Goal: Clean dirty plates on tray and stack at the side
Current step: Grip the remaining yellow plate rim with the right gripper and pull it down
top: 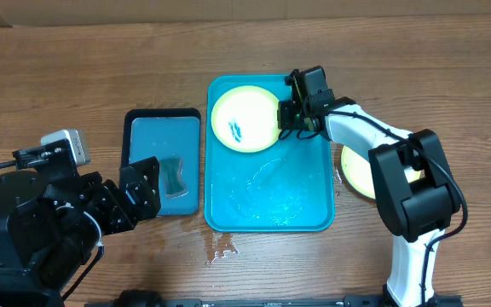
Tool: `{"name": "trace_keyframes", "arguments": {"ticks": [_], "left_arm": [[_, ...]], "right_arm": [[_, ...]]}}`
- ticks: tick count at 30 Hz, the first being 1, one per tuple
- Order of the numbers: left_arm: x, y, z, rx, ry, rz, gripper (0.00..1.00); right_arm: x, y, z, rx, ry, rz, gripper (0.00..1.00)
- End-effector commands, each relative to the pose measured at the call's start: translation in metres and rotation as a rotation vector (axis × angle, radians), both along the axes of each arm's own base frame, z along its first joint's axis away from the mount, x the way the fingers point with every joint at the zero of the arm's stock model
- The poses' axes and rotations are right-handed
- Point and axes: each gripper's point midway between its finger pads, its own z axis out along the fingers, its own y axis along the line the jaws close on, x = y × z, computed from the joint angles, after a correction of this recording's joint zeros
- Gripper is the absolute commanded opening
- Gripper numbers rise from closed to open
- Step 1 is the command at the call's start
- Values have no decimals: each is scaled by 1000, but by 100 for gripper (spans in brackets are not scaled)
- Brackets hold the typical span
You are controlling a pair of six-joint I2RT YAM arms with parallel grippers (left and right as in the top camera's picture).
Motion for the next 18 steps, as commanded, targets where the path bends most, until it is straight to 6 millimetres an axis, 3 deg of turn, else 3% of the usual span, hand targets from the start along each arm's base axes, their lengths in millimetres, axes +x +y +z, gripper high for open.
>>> {"name": "trace_keyframes", "arguments": {"ticks": [1,5,12,18], "left_arm": [[0,1,4,10,-15,-3,100],[0,1,4,10,-15,-3,100],[0,1,4,10,-15,-3,100],[1,3,4,14,-15,12,100]], "right_arm": [[-38,-15,-9,-68,142,5,4],[-69,-27,20,-97,229,-3,4],[-123,-46,76,-82,371,-169,4],[-160,-40,74,-81,531,-373,4]]}}
